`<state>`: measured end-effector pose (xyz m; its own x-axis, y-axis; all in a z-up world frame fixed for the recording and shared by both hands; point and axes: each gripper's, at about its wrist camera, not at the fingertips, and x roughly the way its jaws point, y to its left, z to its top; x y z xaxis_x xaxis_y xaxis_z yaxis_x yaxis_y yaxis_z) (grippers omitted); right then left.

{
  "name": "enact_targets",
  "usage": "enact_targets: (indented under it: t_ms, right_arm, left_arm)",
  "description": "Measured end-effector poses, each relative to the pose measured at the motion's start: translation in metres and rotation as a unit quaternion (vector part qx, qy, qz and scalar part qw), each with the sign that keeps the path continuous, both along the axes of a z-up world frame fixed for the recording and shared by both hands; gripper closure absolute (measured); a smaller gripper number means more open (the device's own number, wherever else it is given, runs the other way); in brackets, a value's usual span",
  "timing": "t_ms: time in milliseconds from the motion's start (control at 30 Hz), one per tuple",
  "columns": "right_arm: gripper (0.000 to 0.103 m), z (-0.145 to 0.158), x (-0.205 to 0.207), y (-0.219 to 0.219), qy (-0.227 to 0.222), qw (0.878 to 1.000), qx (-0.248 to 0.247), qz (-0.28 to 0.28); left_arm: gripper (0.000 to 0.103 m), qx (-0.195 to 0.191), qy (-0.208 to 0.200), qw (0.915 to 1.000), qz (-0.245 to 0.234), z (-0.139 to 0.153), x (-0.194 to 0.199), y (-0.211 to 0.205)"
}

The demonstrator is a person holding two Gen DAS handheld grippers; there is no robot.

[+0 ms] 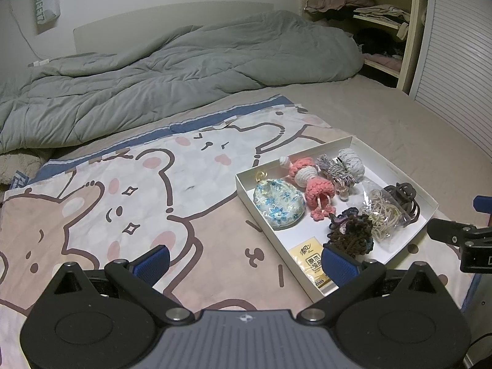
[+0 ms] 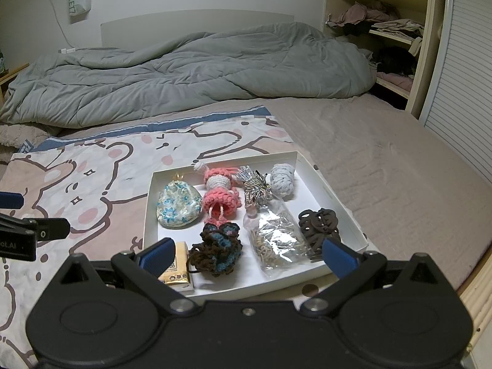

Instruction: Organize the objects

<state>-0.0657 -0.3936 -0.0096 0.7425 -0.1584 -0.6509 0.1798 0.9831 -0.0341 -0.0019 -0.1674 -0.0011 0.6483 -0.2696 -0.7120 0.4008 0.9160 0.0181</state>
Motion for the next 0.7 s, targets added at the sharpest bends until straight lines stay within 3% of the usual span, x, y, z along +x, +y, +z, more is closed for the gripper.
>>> enact_targets:
  t_ms: [700]
  right_arm:
    - [0.000, -0.0008, -0.0011, -0.0009, 0.000, 1.000, 0.002, -0.002]
  left_arm:
    - [0.000, 0.000, 0.004, 1.0000, 0.004, -0.0020, -0.0006, 0.0003]
